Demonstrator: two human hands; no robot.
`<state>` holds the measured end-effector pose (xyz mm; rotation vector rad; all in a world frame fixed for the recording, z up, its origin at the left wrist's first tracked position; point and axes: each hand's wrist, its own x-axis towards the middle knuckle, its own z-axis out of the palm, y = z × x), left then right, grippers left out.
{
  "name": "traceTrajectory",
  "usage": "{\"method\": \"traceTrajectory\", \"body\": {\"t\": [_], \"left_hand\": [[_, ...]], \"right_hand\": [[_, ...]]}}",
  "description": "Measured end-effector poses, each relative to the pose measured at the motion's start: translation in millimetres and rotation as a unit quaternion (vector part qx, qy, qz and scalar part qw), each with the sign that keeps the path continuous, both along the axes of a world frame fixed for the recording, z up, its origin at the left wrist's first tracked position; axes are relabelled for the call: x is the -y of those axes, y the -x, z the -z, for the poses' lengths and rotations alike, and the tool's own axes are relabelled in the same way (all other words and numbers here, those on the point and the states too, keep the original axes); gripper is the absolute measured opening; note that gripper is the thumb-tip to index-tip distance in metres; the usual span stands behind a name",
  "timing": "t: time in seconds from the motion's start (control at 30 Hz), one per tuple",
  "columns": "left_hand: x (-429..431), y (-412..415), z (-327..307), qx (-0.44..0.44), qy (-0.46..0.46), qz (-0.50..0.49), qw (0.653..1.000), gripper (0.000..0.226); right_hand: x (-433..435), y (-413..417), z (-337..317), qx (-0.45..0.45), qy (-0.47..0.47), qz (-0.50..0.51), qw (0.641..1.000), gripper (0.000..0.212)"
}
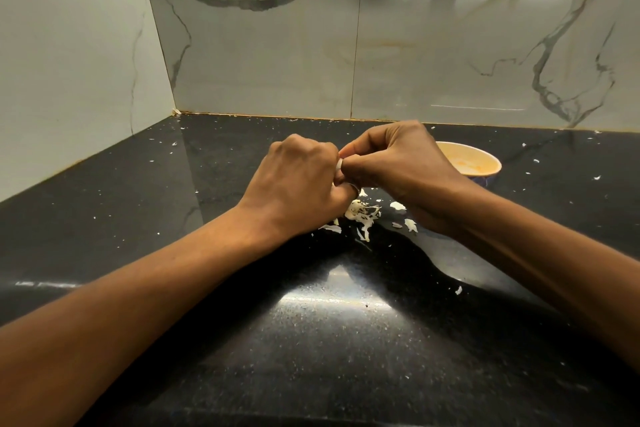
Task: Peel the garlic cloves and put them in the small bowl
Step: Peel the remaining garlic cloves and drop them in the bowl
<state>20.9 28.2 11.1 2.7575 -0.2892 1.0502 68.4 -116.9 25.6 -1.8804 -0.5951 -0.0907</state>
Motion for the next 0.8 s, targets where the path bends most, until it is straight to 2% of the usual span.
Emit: {"method": "traceTrajectory", "body": {"t": [0.1,0.2,0.5,0.63,0.8], "left_hand": [[0.6,-2.7,0.4,0.011,0.007,-0.005,1.000,0.031],[0.1,-3.4,1.3,0.018,0.012,-0.003,1.000,0.033],[1.1,-1.9,-2.5,0.031,0.053,0.031,0.998,0.016],[-2.7,-4.9,-0.2,0.012,0.066,0.016,0.998,0.027],[-5.0,-6.3,1.8,-0.005,0.073,0.009,0.997,0.030]], "right_hand": [[-0.8,-1.0,-0.6,-0.023,-0.017,-0.001,1.000,0.007],[-1.5,-1.7,0.3,-0.030,-0.027,0.000,0.999,0.006],[1.0,2.0,-1.8,-0.085,-0.085,-0.011,0.993,0.005],[-2.3,0.4,3.2,-0.094,-0.081,-0.008,0.992,0.007],[-5.2,-4.0,7.8,-0.106,-0.076,-0.016,0.991,0.009]]}}
